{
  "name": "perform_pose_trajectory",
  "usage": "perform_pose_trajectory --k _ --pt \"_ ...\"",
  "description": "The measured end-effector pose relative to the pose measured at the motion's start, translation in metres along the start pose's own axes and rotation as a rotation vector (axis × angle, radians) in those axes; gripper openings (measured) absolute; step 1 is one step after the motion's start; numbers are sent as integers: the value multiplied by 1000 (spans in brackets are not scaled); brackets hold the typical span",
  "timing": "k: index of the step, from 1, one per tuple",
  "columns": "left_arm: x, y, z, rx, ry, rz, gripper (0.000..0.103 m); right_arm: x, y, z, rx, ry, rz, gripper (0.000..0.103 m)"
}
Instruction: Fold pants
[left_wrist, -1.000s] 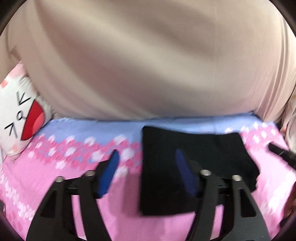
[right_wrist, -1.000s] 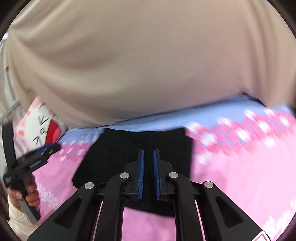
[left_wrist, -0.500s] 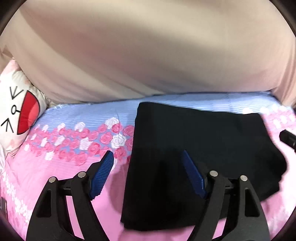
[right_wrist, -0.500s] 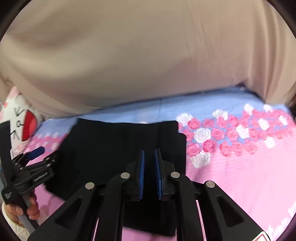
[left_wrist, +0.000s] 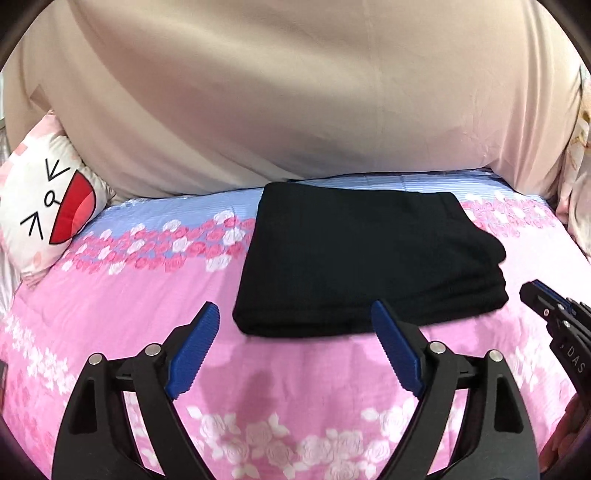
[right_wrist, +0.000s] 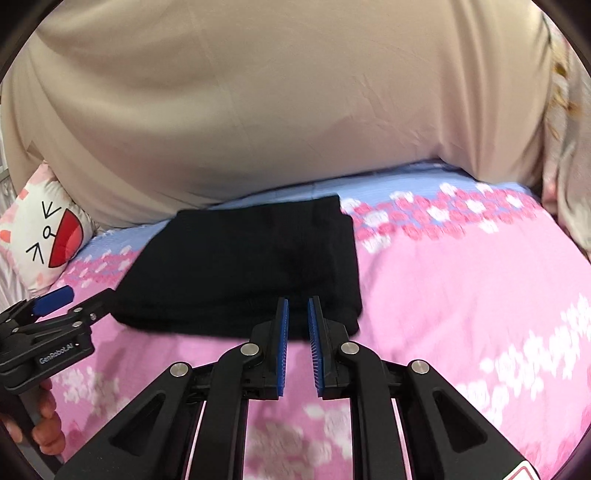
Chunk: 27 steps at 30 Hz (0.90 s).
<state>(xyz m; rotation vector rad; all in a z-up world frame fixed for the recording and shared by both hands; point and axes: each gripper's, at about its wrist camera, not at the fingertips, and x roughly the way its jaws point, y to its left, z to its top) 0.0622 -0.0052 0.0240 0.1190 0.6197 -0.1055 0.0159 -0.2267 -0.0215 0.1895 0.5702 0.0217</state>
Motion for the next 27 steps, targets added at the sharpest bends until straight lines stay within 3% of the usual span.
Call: perform_pose_trajectory --k 6,10,15,27 --pt "5 1 -29 -28 -8 8 86 -6 -3 -34 -16 35 -28 20" --pt "6 0 -39 -10 -24 57 86 -15 -1 -37 -28 -11 -53 35" --pt "3 -2 -40 -1 -48 56 92 -15 6 -38 -65 -24 -81 36" --pt "6 -2 -40 -6 -32 31 91 -14 7 -39 -66 -13 -82 38"
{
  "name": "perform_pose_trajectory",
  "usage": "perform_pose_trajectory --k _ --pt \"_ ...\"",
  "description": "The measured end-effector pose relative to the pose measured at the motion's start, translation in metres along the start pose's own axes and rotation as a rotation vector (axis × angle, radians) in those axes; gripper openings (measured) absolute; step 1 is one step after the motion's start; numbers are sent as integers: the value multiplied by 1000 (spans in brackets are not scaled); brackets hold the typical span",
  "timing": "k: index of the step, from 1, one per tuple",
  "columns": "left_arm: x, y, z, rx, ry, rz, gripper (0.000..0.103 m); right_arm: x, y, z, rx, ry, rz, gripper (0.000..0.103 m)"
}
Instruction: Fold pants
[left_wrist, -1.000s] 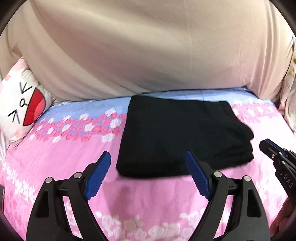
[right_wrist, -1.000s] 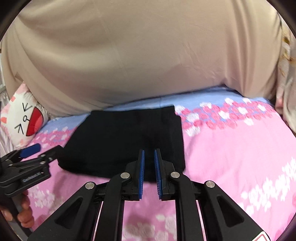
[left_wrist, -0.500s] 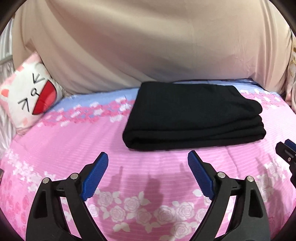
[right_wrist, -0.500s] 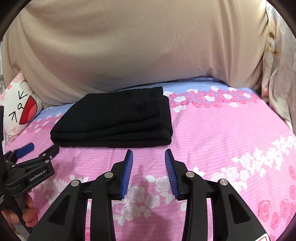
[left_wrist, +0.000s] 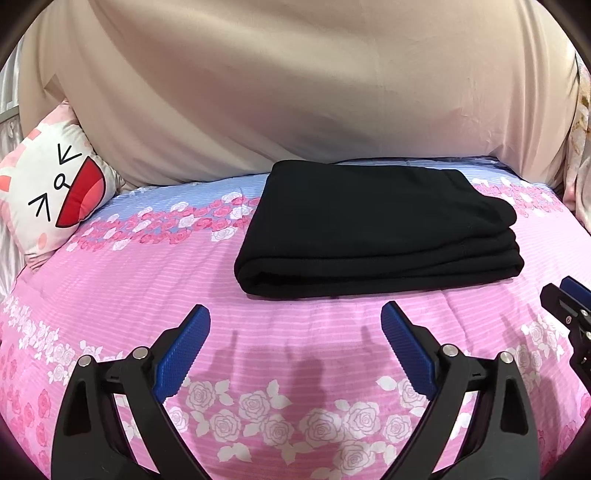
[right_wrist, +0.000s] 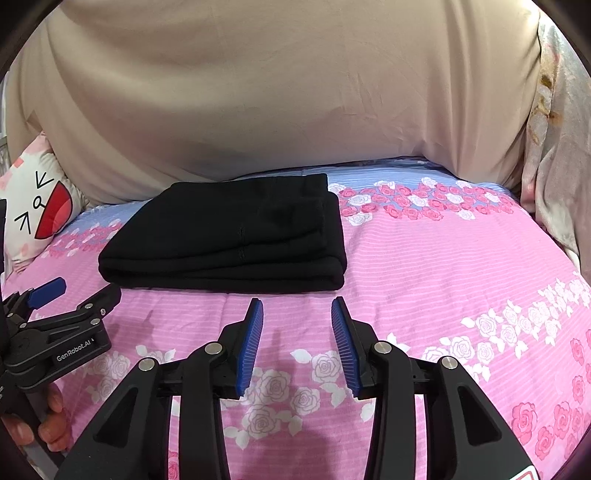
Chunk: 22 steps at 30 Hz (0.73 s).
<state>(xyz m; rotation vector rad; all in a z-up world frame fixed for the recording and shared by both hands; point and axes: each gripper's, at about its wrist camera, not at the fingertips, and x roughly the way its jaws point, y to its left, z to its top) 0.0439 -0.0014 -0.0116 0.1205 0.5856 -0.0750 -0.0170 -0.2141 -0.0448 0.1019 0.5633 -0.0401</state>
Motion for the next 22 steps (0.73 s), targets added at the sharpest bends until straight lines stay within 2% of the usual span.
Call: perform_pose_trajectory --k 7,13,17,22 --pt "0 5 0 -29 -2 -7 91 0 -1 1 2 1 0 40" --pt "-2 2 0 -12 -18 -13 90 1 -1 1 2 2 -3 45" --pt "1 -1 0 2 -1 12 90 0 0 1 -2 -2 -5 46" --pt "3 1 0 -9 11 4 87 0 -1 1 -4 -4 -6 48"
